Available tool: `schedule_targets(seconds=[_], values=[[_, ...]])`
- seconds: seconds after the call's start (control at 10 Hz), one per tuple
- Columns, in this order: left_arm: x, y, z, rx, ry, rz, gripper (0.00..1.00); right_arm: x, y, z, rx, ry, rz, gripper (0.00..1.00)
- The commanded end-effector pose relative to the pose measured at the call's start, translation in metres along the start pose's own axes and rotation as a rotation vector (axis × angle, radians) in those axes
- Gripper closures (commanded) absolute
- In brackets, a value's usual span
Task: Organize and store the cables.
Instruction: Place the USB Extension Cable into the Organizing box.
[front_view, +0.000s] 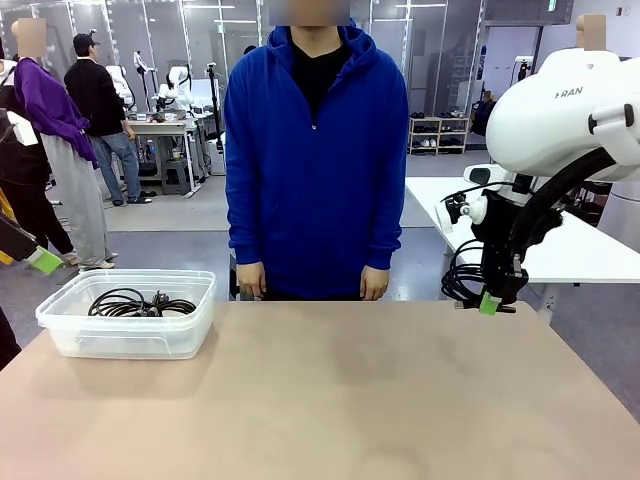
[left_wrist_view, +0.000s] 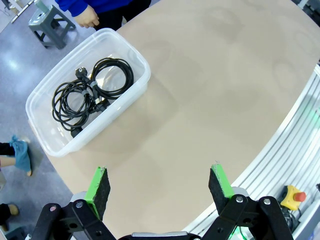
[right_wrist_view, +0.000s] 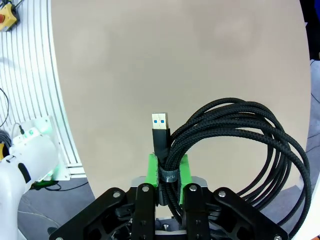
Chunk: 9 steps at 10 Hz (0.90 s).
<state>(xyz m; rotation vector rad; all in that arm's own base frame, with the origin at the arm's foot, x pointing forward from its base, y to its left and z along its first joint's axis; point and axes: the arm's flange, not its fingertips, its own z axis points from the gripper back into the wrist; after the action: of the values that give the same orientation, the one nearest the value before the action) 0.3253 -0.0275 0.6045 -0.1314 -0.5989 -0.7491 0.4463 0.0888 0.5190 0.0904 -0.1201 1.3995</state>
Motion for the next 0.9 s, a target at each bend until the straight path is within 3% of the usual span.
schedule_targets(seconds=[0.0, 0.1, 0.2, 0.5, 0.8], values=[[0.002, -0.001, 0.002, 0.008, 0.016, 0.006, 0.00, 0.000, 0.000, 0.000, 0.000, 0.002, 0.001, 1.00], [0.002, -0.001, 0.002, 0.008, 0.016, 0.006, 0.00, 0.000, 0.000, 0.000, 0.000, 0.002, 0.001, 1.00], [0.002, -0.001, 0.002, 0.008, 0.016, 0.006, 0.00, 0.000, 0.000, 0.000, 0.000, 0.000, 0.000, 0.81], [0.002, -0.001, 0.002, 0.008, 0.016, 0.006, 0.00, 0.081, -0.023, -0.014, 0.055, 0.058, 0.139, 0.81], [0.002, -0.001, 0.002, 0.008, 0.016, 0.006, 0.00, 0.187, -0.019, -0.043, 0.056, 0.157, 0.197, 0.81]])
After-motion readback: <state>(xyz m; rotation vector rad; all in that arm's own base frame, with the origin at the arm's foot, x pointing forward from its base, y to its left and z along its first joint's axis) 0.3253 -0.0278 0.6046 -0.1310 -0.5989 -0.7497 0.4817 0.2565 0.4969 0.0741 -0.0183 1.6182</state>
